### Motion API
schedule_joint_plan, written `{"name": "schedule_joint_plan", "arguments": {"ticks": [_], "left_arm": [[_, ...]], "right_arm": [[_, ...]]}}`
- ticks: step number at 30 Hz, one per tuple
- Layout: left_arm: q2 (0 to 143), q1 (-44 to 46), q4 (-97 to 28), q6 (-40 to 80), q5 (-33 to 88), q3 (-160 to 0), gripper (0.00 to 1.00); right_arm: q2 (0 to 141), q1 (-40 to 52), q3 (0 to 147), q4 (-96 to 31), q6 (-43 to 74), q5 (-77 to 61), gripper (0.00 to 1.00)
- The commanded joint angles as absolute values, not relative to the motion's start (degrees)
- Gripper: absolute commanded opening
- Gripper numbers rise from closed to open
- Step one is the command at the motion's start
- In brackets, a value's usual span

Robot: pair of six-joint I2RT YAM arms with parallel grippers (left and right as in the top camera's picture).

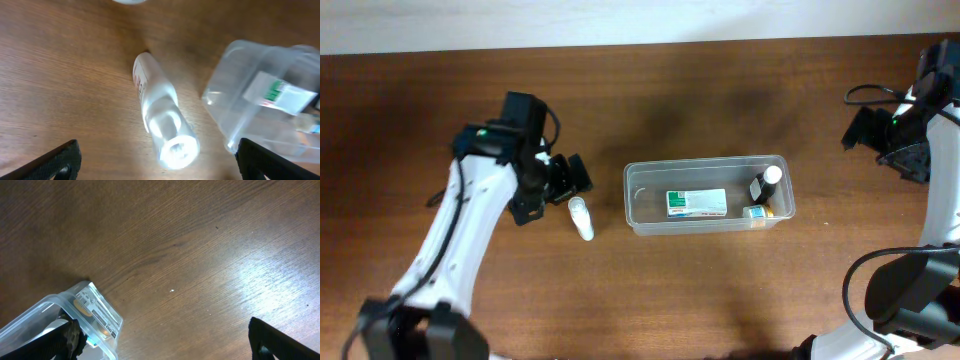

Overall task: Pack container
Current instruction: 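Move the left gripper down onto the white bottle and grasp it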

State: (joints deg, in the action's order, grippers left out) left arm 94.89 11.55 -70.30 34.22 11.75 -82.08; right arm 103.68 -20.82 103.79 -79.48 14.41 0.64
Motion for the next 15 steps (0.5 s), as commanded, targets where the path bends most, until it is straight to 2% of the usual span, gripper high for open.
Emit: {"name": "schedule_joint_plan", "arguments": {"ticks": [1,15], "left_arm": [[99.6,13.7,-70.3,35.4,11.6,-82.6,0.99],[105.2,15.0,-70.8,34.8,9.4,-82.5,0.99]], "right_arm": [[104.0,-21.0,103.7,-79.5,14.7,1.1,0.98],[104.0,-21.0,103.7,-79.5,14.7,1.1,0.98]]}}
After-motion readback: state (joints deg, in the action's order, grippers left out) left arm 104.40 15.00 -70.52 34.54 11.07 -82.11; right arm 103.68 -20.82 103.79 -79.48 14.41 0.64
